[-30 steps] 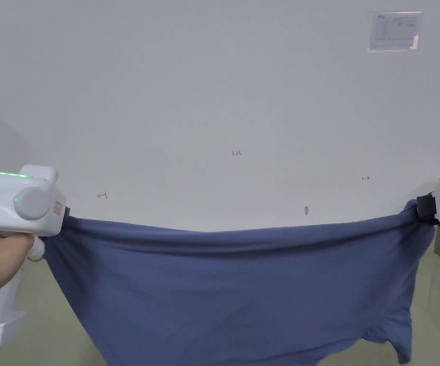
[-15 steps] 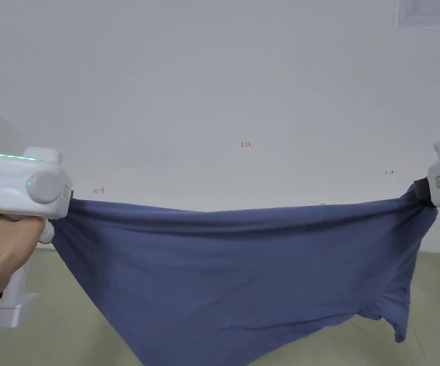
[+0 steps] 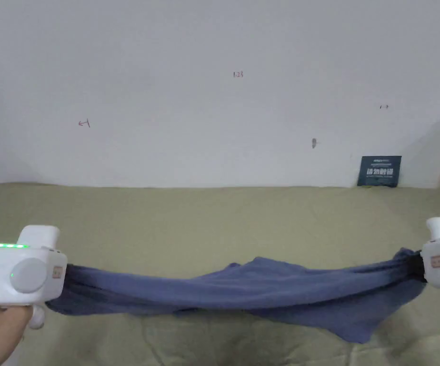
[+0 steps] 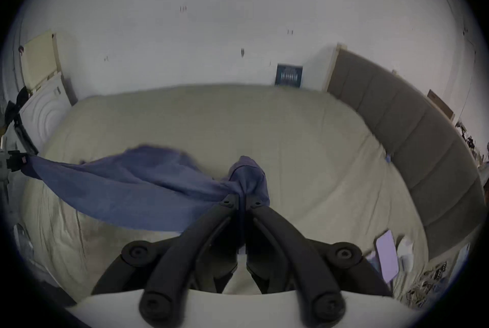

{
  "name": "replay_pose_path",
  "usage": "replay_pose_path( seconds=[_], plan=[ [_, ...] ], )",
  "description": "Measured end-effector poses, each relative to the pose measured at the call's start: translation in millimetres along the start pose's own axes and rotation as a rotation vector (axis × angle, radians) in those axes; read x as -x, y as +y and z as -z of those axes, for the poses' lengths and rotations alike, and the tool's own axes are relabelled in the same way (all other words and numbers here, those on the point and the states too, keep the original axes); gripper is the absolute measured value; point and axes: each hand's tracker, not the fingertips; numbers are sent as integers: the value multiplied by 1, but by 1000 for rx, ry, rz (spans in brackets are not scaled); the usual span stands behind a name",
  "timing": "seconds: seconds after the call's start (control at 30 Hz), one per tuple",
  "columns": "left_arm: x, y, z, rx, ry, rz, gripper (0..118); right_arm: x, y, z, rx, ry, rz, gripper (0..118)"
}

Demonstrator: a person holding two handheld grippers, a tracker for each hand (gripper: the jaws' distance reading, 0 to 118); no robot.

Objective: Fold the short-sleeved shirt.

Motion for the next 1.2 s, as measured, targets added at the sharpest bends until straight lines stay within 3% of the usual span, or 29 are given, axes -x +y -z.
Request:
replay_pose_path(
  seconds=[0.13, 0.4, 0.83, 0.87, 0.9, 0.93, 0.97, 1.0, 1.03, 1.07, 1.13, 1.2],
  plan=[
    [12, -73, -29, 45, -43, -34, 0, -9, -79, -33, 39, 37, 53, 5],
    [44, -176, -74, 130, -75, -58, 0, -26, -193, -90, 92, 63, 76, 5],
    [49, -229, -85, 175, -103, -97, 0, -40, -230, -101, 123, 72, 113, 6],
    [49, -230, -85, 171, -105, -99, 0, -40, -231, -99, 127, 79, 114, 11],
    [50, -230, -85, 169, -113, -103, 6, -39, -232, -100, 131, 88, 119, 41],
    [51, -230, -85, 158, -142, -119, 33, -39, -231, -101, 128, 72, 122, 71],
    [53, -231, -88, 145, -156, -146, 79, -38, -231, -104, 88, 83, 131, 89],
    [55, -231, -90, 133, -174, -185, 118, -37, -231, -109, 50, 89, 124, 92],
    [55, -231, -92, 124, -197, -212, 116, -32, -228, -114, 54, 61, 128, 92],
    [55, -227, -104, 42, -220, -238, 116, -28, -225, -119, 28, 71, 146, 92],
    [53, -216, -122, 49, -205, -207, 116, -22, -219, -130, -25, 108, 179, 92],
    [46, -205, -146, -39, -198, -183, 116, -8, -211, -145, -72, 116, 141, 92]
  ],
)
